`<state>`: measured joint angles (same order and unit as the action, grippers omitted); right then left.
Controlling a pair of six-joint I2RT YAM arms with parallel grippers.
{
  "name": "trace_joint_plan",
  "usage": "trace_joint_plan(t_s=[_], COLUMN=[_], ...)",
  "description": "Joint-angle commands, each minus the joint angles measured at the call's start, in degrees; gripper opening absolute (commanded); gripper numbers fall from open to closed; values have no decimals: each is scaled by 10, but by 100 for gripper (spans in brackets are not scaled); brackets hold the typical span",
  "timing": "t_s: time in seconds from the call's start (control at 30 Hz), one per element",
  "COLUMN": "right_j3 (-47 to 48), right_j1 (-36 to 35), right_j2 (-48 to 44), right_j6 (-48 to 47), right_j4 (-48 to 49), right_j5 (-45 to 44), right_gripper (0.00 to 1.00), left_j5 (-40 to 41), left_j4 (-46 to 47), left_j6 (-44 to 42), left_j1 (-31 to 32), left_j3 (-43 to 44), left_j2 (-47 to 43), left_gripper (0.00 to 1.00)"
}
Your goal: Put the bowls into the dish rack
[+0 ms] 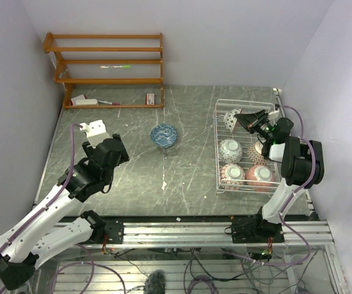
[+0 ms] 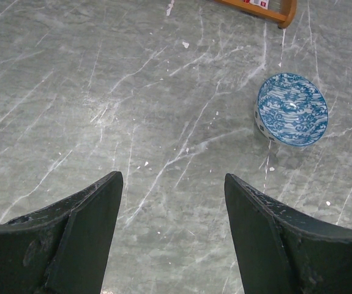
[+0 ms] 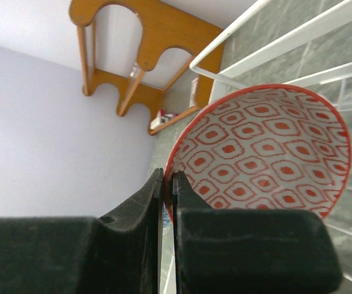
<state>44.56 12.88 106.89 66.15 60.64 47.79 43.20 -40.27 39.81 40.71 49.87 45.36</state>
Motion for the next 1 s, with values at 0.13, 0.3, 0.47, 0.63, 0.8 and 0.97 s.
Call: trace_joint_plan(t_s=[0.13, 0.3, 0.47, 0.63, 0.8, 0.97], right_j3=[-2, 7, 13, 4, -16, -27], right_j1=[-12, -18, -13, 4, 20, 28], right_j2=[23, 16, 16, 40, 37, 3], right_j6=[144, 77, -10, -27, -47, -86], right_j4=[129, 10, -137, -177, -198, -253], right_j5=[7, -21, -56, -59, -72, -108], right_gripper=[2, 4, 8, 13, 16, 24], left_j5=[6, 6, 6, 5, 2, 1], left_j4=[3, 3, 2, 2, 5, 5], left_j6=[-3, -4, -3, -3, -5, -7], left_j1=[2, 1, 1, 2, 2, 1], left_j3=[9, 9, 7, 7, 8, 11], left_j2=[0, 1, -5, -5, 0, 7], left_gripper=[78, 78, 78, 79, 79, 79])
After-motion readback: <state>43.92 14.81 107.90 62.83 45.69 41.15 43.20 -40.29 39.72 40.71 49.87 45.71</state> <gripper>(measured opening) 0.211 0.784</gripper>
